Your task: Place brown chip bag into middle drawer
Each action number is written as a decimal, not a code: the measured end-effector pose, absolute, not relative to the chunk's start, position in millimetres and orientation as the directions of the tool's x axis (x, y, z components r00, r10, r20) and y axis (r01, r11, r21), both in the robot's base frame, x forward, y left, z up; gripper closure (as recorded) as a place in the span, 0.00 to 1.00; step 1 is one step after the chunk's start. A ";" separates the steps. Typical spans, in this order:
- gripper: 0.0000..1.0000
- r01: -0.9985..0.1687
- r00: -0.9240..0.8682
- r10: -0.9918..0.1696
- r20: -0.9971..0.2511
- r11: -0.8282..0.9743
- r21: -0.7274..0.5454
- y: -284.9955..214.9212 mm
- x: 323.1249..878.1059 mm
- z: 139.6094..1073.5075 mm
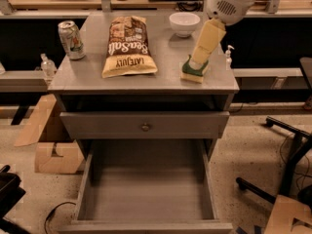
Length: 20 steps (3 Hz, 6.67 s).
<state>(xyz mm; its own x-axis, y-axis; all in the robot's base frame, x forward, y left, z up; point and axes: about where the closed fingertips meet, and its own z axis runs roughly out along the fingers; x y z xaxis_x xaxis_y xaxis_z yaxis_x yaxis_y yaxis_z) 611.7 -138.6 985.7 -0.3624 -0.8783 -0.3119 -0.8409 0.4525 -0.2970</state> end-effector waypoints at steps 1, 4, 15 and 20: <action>0.00 -0.841 -0.362 -0.878 -0.312 0.452 -0.297 -139.0 611.4 985.5; 0.00 -0.773 -0.372 -0.747 -0.552 0.578 -0.261 -46.7 752.5 968.0; 0.96 -0.807 -0.462 -0.760 -0.457 0.574 -0.139 69.4 815.1 838.7; 1.00 -0.807 -0.462 -0.760 -0.457 0.574 -0.139 69.4 815.0 840.8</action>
Offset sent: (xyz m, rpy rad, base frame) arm 0.0821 0.0484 -0.0099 0.1196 -0.0733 -0.0313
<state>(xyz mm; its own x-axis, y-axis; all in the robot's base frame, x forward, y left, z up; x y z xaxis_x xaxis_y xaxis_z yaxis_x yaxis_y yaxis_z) 815.0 69.4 840.8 -0.4621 -0.7598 -0.4575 -0.8066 0.5745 -0.1394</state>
